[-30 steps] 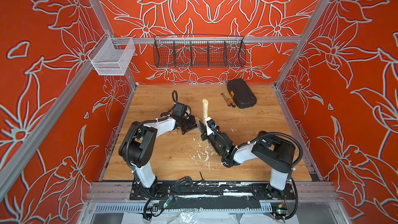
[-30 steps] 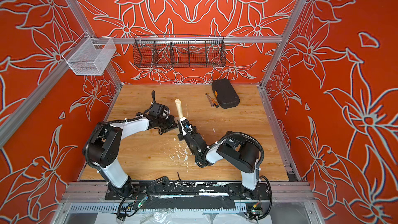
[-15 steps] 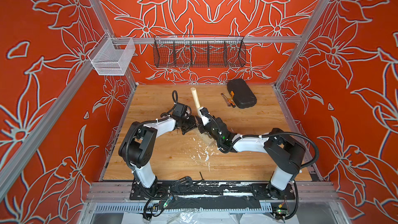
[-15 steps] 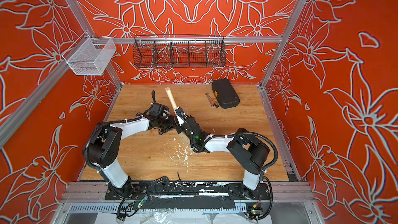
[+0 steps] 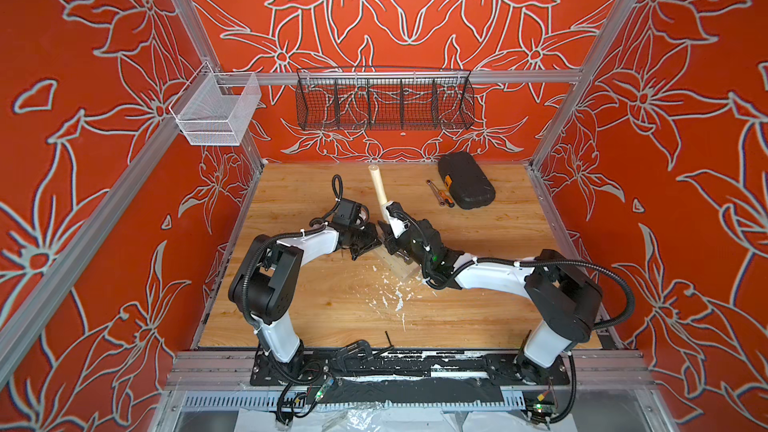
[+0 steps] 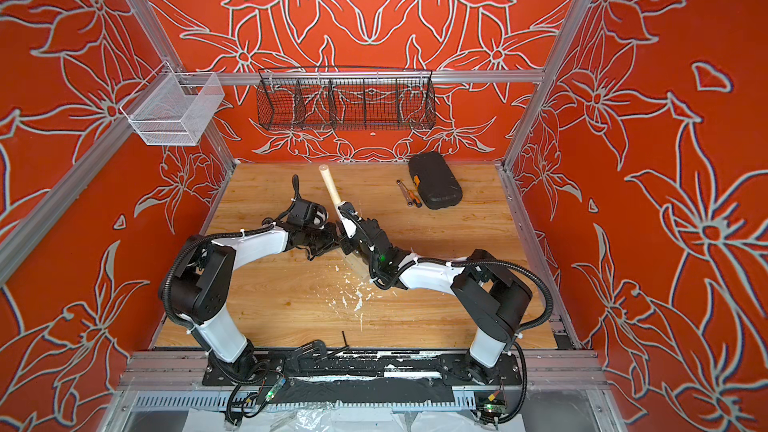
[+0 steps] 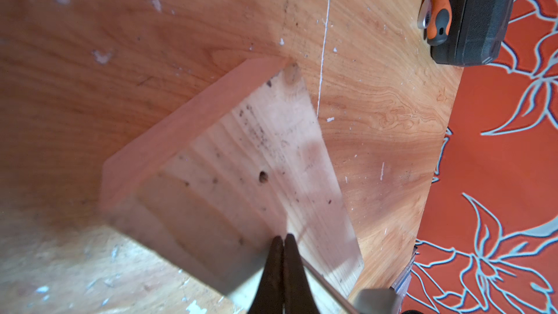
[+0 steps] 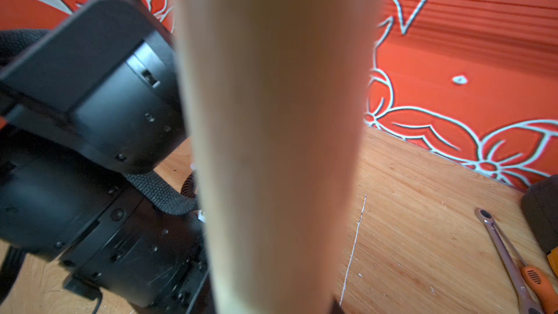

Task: Use a claw hammer to pull out a nail
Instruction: Remove the nail from the mounting plate.

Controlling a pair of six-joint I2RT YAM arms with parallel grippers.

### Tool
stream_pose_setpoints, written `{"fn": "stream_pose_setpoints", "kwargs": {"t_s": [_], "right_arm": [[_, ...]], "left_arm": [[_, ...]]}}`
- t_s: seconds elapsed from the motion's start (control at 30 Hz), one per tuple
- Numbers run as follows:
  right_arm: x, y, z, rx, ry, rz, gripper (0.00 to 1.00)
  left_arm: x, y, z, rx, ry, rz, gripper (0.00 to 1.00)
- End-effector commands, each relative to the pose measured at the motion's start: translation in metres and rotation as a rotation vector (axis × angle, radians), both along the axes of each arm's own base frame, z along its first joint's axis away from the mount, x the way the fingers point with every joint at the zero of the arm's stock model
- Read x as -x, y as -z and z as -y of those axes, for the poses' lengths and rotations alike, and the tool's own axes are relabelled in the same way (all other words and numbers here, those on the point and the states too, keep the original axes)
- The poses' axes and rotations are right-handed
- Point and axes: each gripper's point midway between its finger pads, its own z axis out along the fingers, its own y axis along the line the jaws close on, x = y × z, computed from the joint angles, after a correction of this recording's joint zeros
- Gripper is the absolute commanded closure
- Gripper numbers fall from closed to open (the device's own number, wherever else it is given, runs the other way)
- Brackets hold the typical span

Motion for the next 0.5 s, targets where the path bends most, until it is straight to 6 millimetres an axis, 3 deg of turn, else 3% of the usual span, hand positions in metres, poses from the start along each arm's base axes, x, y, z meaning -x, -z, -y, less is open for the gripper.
{"fn": "stream_pose_setpoints", "kwargs": {"t_s": [0.0, 0.47], "right_arm": [[0.024, -0.165, 0.008, -0.426, -0.074, 0.276, 1.0], [0.052, -0.131, 0.04, -0.467, -0.086, 0.237, 1.0]], "left_arm": [[0.06, 0.086, -0.045, -0.251, -0.054, -0.283, 1.0], [0.062, 0.082, -0.045, -0.247, -0.058, -0.272, 1.0]]}}
